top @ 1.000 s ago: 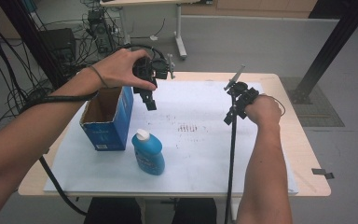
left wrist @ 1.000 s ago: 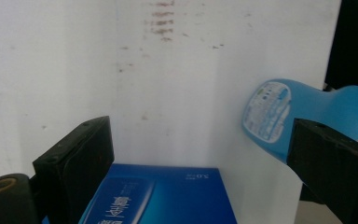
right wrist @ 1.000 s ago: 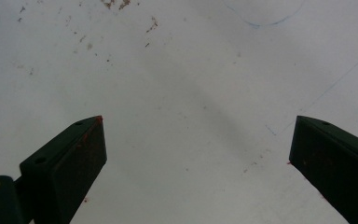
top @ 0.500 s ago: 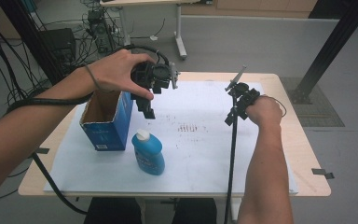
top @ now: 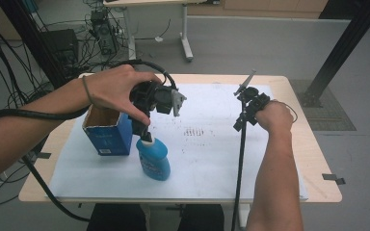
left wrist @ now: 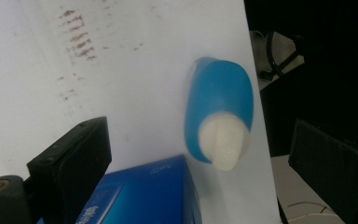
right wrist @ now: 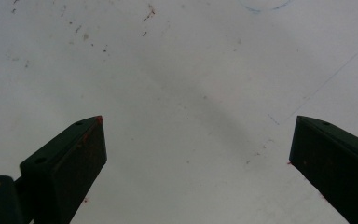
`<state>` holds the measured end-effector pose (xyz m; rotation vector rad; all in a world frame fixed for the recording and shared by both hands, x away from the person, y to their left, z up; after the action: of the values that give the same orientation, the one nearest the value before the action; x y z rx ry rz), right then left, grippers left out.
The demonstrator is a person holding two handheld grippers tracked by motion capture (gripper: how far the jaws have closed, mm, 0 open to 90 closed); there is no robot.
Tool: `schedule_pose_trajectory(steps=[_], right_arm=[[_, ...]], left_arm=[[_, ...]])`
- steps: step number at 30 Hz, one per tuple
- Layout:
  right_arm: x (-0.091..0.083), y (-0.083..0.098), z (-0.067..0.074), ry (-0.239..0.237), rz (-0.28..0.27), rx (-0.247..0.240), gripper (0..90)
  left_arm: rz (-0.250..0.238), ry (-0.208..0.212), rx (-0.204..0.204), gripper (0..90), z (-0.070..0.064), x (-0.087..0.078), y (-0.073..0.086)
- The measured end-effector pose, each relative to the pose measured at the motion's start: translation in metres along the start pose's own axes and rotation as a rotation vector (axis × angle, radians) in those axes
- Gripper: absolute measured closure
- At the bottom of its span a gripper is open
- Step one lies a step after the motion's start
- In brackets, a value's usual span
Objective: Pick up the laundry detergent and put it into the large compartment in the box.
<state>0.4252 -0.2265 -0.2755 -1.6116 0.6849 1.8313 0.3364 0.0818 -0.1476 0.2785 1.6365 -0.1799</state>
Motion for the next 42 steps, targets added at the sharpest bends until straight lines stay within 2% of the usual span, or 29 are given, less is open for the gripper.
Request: schedule_pose_trajectory(steps=[7, 13, 17, 28, 32, 37, 42], right_arm=[[0.003, 0.003, 0.000, -0.005, -0.002, 0.007, 3.8], [0.006, 0.006, 0.000, -0.007, 0.010, 0.015, 3.9], [0.006, 0.006, 0.000, -0.005, 0.008, 0.017, 3.7], [0.009, 0.005, 0.000, -0.012, 0.009, 0.012, 3.7], [0.011, 0.005, -0.001, -0.022, 0.007, 0.011, 3.7], [0.013, 0.005, -0.002, -0.030, 0.003, 0.013, 3.7], [0.015, 0.006, -0.004, -0.037, 0.008, 0.013, 3.7]], left_arm=[[0.035, 0.000, 0.040, 6.6, -0.012, 0.009, -0.003], [0.041, -0.012, 0.051, 6.3, -0.016, 0.016, -0.001], [0.051, -0.009, 0.049, 6.2, -0.016, 0.019, -0.002], [0.038, 0.014, 0.052, 6.4, -0.012, 0.032, -0.003], [0.038, 0.018, 0.051, 6.1, -0.011, 0.040, -0.005], [0.047, 0.003, 0.055, 6.1, -0.012, 0.049, -0.008], [0.041, 0.014, 0.048, 6.0, -0.009, 0.060, -0.009]])
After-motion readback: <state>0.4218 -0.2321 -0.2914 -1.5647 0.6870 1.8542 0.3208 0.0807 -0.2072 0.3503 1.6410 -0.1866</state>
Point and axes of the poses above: each handheld gripper's, and its own axes: x roughly forward along the jaws, y roughly out of its underside, z roughly to its left, the point moved 6 cm from there along x, roughly forward along the jaws, and after that the axes turned 6 degrees about z, right-handed, at the moved point
